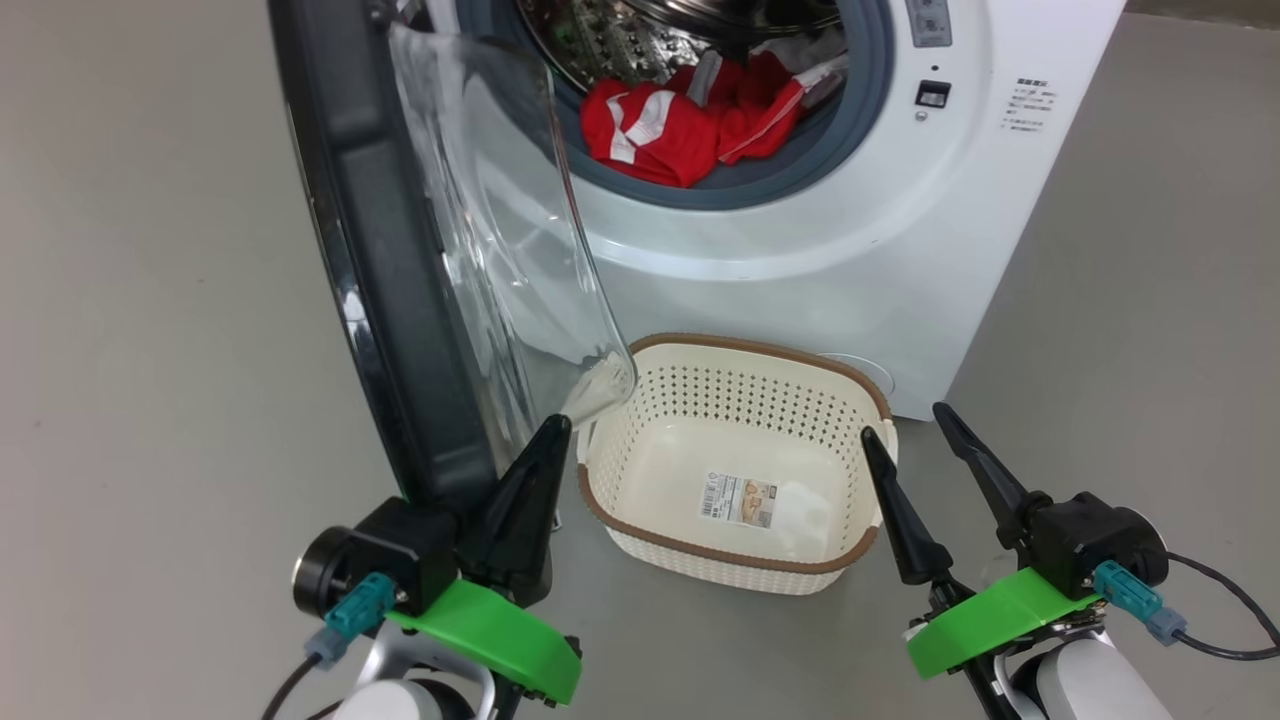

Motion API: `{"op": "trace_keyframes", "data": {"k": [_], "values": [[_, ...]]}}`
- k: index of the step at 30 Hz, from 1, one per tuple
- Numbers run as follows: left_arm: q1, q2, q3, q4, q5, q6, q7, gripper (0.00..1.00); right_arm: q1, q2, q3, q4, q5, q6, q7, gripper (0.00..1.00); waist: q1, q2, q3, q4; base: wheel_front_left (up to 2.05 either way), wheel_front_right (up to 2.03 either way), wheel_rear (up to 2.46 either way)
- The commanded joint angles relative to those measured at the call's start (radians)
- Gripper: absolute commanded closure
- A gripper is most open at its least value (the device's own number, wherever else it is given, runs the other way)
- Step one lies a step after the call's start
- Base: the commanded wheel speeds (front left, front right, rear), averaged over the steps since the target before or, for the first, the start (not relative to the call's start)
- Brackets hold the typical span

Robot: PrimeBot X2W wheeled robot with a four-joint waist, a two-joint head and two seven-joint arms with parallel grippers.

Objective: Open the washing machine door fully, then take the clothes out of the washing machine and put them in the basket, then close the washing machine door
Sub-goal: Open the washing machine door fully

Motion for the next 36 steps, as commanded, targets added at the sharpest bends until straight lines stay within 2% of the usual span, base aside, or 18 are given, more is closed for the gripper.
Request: {"op": "trace_keyframes", "data": {"k": [1,21,25,36], "values": [[-0.01,0.027,0.05,-0.013,0.005,0.021,0.005,1.0,-0.026,0.003,0.02,-0.022,-0.003,0.006,-0.006,0.0,0.0,0.0,0.002,0.01,0.0,0.0,0.0],[0.011,0.091,0.154,-0.021,-0.007,0.105,-0.01,1.0,-0.014,0.003,-0.007,-0.038,-0.061,0.006,-0.006,0.0,0.0,0.0,0.006,0.115,0.0,0.0,0.0],[0.009,0.118,0.156,-0.016,0.046,0.15,-0.005,1.0,-0.013,0.003,-0.004,-0.038,-0.067,0.006,-0.006,0.0,0.0,0.0,0.007,0.126,0.0,0.0,0.0],[0.01,0.14,0.23,0.004,0.043,0.23,-0.008,1.0,-0.017,0.003,0.014,-0.03,-0.113,0.006,-0.006,0.0,0.0,0.0,0.024,0.127,0.0,0.0,0.0]]}}
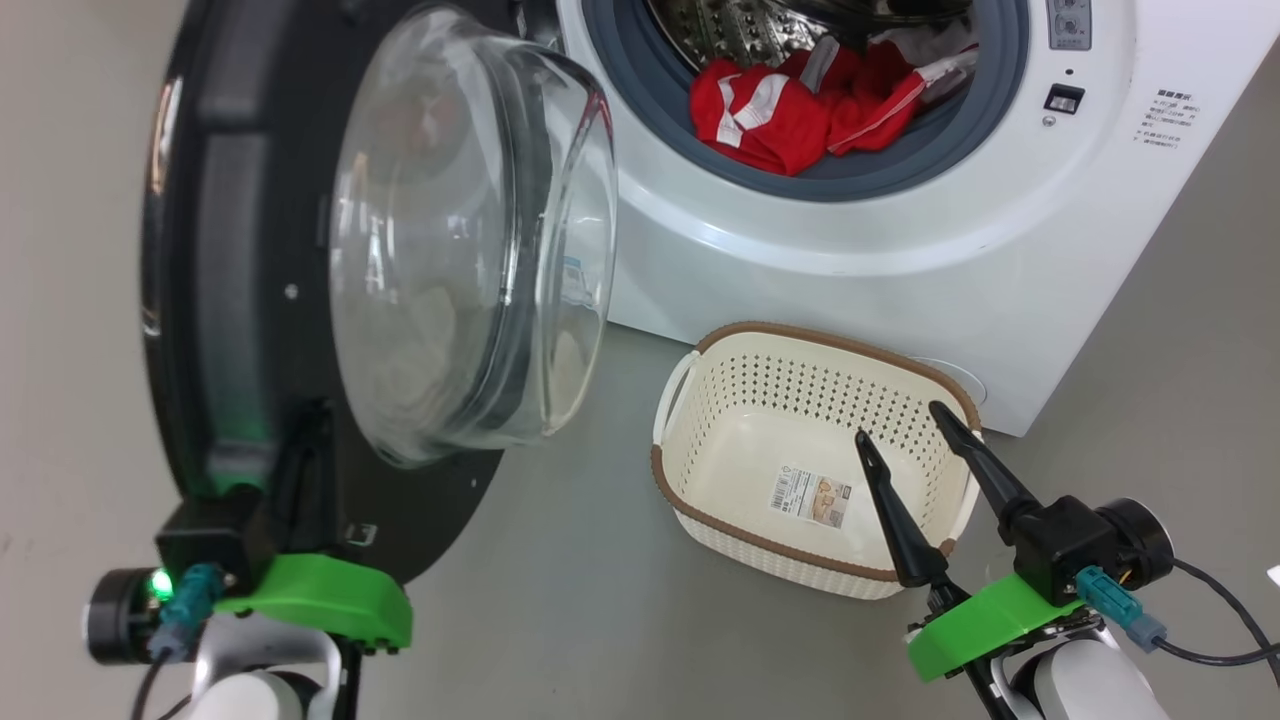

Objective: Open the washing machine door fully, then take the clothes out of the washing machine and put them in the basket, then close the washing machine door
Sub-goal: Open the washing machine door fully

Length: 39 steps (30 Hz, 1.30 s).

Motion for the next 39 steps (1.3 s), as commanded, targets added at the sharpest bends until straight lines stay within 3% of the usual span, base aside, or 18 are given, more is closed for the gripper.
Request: {"op": "trace_keyframes", "data": {"k": [1,10,15,25,39], "values": [[-0.013,0.038,0.057,-0.016,-0.007,0.017,-0.009,1.0,-0.018,0.003,0.021,-0.023,-0.006,0.006,-0.006,0.0,0.0,0.0,0.002,-0.001,0.0,0.0,0.0],[-0.026,0.054,0.14,0.005,-0.016,0.082,-0.081,1.0,-0.016,0.003,0.024,-0.02,-0.018,0.006,-0.006,0.0,0.0,0.0,0.026,-0.003,0.0,0.0,0.0],[-0.041,0.048,0.198,0.028,-0.05,0.091,-0.156,1.0,-0.027,-0.003,0.028,-0.018,-0.025,0.006,-0.006,0.0,0.0,0.0,0.051,-0.004,0.0,0.0,0.0],[-0.121,0.052,0.265,0.145,-0.116,0.057,-0.19,1.0,-0.058,-0.025,0.081,-0.002,-0.036,0.006,-0.006,0.0,0.0,0.0,0.089,-0.013,0.0,0.0,0.0],[-0.237,0.101,0.383,0.348,-0.172,0.014,-0.202,1.0,-0.066,-0.048,0.13,0.014,-0.03,0.006,-0.006,0.0,0.0,0.0,0.119,-0.044,0.0,0.0,0.0]]}}
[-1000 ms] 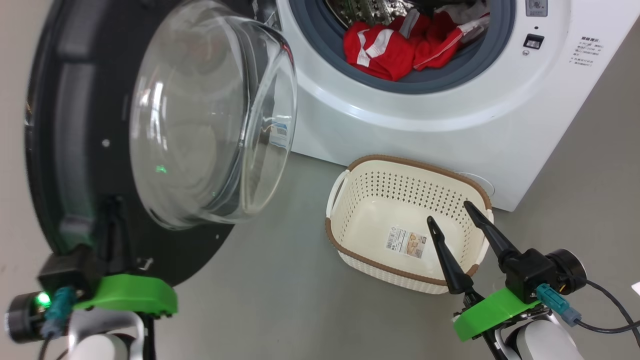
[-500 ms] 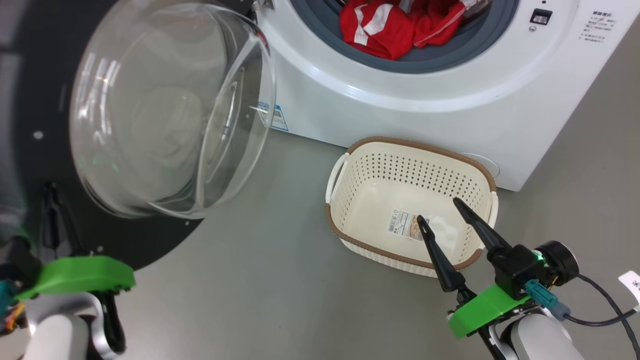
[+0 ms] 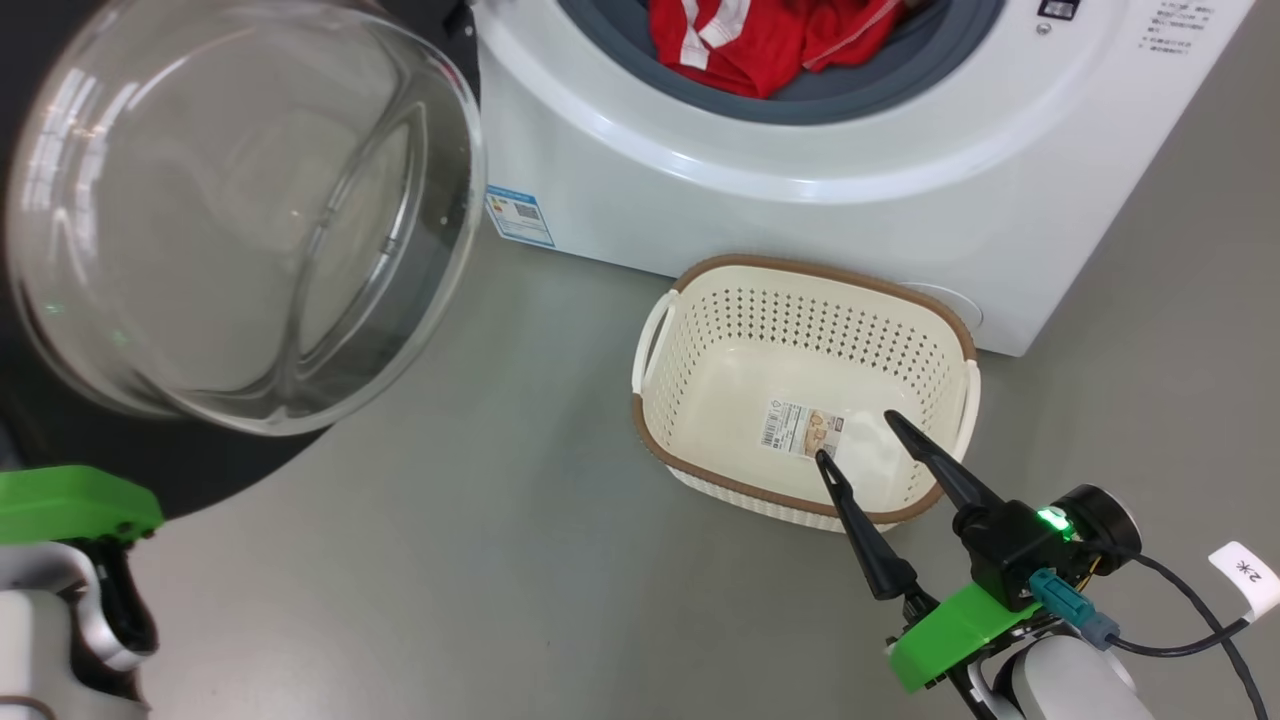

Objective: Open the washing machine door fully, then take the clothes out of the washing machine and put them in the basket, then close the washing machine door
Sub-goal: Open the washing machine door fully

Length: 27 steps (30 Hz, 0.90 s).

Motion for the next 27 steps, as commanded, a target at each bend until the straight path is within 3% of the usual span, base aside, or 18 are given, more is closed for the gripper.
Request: {"op": "trace_keyframes", "data": {"k": [1,13,23,27], "values": [[-0.033,0.063,0.052,-0.005,-0.004,-0.001,-0.011,1.0,-0.028,-0.001,0.026,-0.02,-0.005,0.006,-0.006,0.0,0.0,0.0,0.007,-0.007,0.0,0.0,0.0],[-0.086,0.053,0.153,0.063,0.02,-0.029,-0.012,1.0,-0.039,-0.02,0.046,-0.012,0.0,0.006,-0.006,0.0,0.0,0.0,0.032,-0.032,0.0,0.0,0.0],[-0.072,0.045,0.212,0.071,0.066,-0.068,-0.012,1.0,-0.042,-0.001,0.043,0.008,0.011,0.006,-0.006,0.0,0.0,0.0,-0.021,-0.057,0.0,0.0,0.0],[-0.058,0.023,0.206,0.042,0.075,-0.092,-0.012,0.61,-0.033,0.011,0.034,0.012,0.019,0.006,-0.006,0.0,0.0,0.0,-0.048,-0.063,0.0,0.0,0.0]]}}
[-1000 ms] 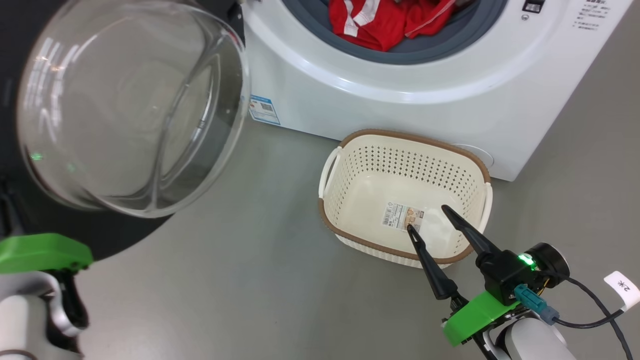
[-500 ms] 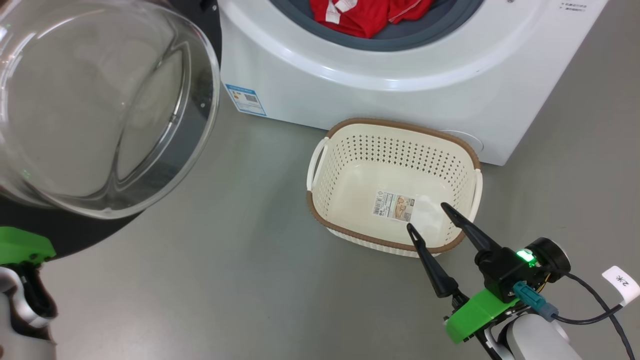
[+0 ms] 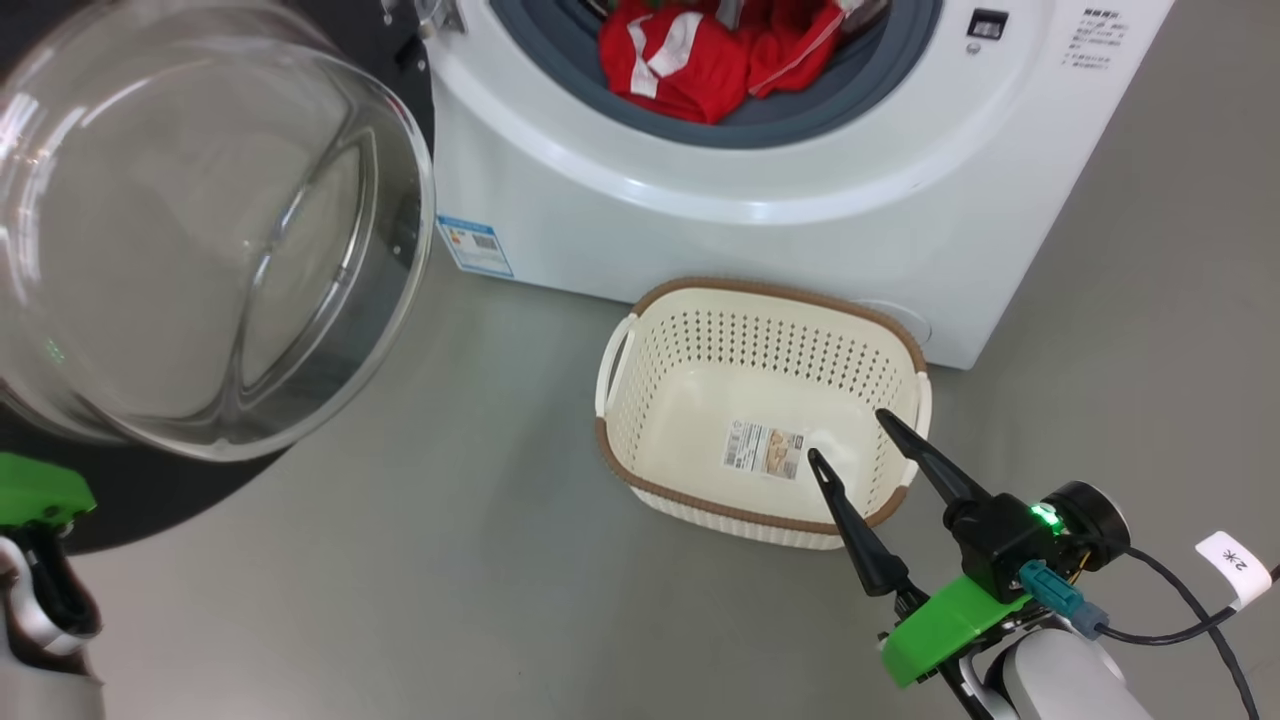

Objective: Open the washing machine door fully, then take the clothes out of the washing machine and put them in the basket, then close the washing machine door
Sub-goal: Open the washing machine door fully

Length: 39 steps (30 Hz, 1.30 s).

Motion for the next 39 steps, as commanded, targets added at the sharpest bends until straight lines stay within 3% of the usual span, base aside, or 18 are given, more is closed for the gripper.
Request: {"op": "trace_keyframes", "data": {"k": [1,3,4,18,26,31,39], "values": [[0.009,0.039,0.025,-0.043,0.013,-0.014,-0.005,0.47,-0.007,0.013,0.012,-0.022,0.009,0.006,-0.006,0.0,0.0,-0.0001,-0.021,-0.009,0.0,0.0,0.0],[0.02,0.032,0.014,-0.07,0.024,-0.022,-0.005,0.05,-0.003,0.02,0.005,-0.025,0.013,0.006,-0.006,0.0,0.0,-0.0001,-0.034,-0.017,0.0,0.0,0.0],[0.027,0.032,0.007,-0.083,0.033,-0.023,-0.005,0.0,-0.002,0.022,0.002,-0.028,0.013,0.006,-0.006,0.0,0.0,-0.0001,-0.04,-0.022,0.0,0.0,0.0],[0.098,0.002,-0.096,-0.339,0.054,-0.087,0.033,0.0,0.008,0.045,-0.131,-0.094,0.01,0.006,-0.006,0.0,0.0,-0.0001,-0.091,-0.137,0.0,0.0,0.0],[0.162,-0.038,-0.204,-0.441,0.068,-0.146,0.045,0.0,0.01,0.048,-0.231,-0.124,0.02,0.006,-0.006,0.0,0.0,-0.0001,-0.104,-0.249,0.0,0.0,0.0],[0.213,-0.031,-0.241,-0.48,0.07,-0.194,0.036,0.0,0.011,0.048,-0.239,-0.131,0.036,0.006,-0.006,0.0,0.0,-0.0001,-0.11,-0.316,0.0,0.0,0.0],[0.341,-0.004,-0.264,-0.489,0.092,-0.227,0.017,0.0,0.029,0.048,-0.232,-0.137,0.068,0.006,-0.006,0.0,0.0,-0.0001,-0.142,-0.427,0.0,0.0,0.0]]}}
